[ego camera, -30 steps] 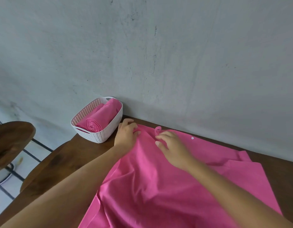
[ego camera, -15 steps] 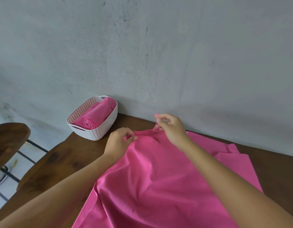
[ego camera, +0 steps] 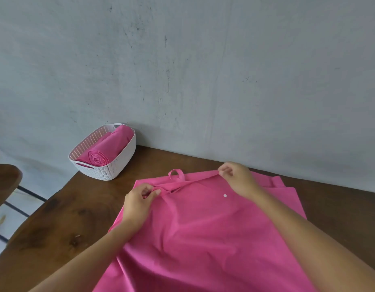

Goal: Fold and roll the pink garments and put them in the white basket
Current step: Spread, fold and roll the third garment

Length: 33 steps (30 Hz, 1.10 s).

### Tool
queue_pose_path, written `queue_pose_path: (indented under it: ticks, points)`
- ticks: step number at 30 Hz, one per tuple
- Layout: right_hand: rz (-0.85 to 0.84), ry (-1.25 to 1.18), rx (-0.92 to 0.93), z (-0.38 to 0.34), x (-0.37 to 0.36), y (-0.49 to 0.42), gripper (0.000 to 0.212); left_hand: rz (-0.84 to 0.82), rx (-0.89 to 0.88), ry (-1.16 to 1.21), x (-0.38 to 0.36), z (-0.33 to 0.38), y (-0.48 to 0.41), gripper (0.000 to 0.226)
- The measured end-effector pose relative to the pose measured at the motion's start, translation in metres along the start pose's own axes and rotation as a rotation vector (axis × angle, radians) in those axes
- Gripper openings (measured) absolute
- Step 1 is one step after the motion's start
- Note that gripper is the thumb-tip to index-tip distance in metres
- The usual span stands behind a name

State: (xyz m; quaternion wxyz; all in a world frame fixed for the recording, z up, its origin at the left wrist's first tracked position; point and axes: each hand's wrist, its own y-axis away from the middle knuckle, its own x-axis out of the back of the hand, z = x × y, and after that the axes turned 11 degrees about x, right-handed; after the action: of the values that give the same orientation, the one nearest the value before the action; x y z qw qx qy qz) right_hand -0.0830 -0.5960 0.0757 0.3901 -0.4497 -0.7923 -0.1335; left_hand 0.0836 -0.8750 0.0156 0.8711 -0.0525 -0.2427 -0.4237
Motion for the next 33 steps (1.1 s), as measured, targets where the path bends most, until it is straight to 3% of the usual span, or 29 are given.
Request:
queue_pose_path:
  ticks: [5,10,22,33]
  points:
    - [-0.17,0.364,-0.136,0.052,0.041,0.035,0.014,0.059,-0.001,-0.011,-0.005,-0.006,0.006,0.01]
    - [-0.249,0.515,-0.2,0.076,0.067,0.055,0.023,0.08,-0.005,-0.03,-0.007,-0.007,0.006,0.009]
    - [-0.017,0.46,0.073,0.032,0.07,0.131,0.009,0.074,-0.024,-0.051,-0.007,-0.003,0.009,0.009]
    - [-0.024,0.388,0.041,0.011,-0.001,0.224,0.009,0.048,-0.012,-0.085,-0.004,0.003,0.011,0.014]
